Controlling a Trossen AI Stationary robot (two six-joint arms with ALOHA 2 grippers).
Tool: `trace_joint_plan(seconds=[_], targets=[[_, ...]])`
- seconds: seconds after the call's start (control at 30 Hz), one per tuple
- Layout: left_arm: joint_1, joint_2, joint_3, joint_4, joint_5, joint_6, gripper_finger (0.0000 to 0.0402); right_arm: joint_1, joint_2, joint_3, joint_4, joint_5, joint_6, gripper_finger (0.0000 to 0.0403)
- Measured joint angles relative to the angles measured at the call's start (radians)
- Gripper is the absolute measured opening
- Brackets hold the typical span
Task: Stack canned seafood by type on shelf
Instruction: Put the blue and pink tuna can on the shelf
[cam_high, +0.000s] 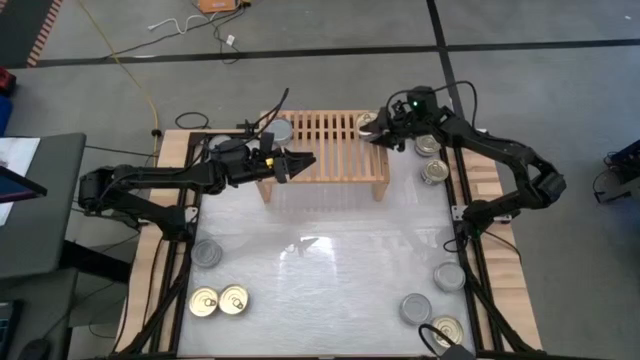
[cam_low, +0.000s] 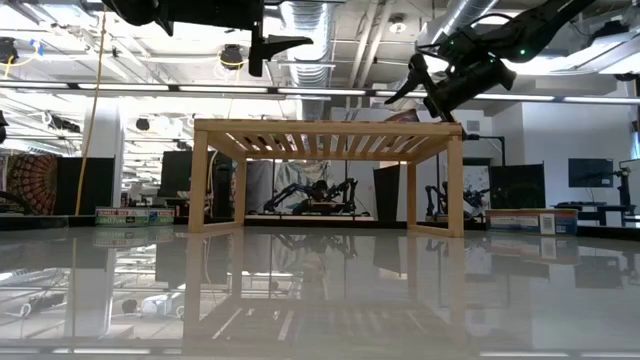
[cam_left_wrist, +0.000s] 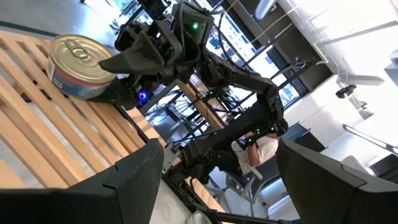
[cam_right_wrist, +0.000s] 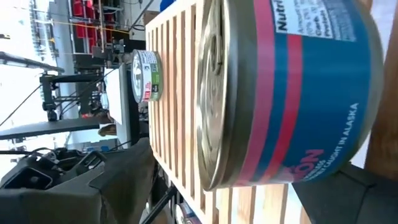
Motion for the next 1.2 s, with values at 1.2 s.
trace_joint_plan(seconds=[1.2], targets=[[-0.007,0.0,0.0,-0.017,-0.001,-0.011,0.0298,0.029,-0.073,0.0,-0.005,-0.185,0.027,0.0373]])
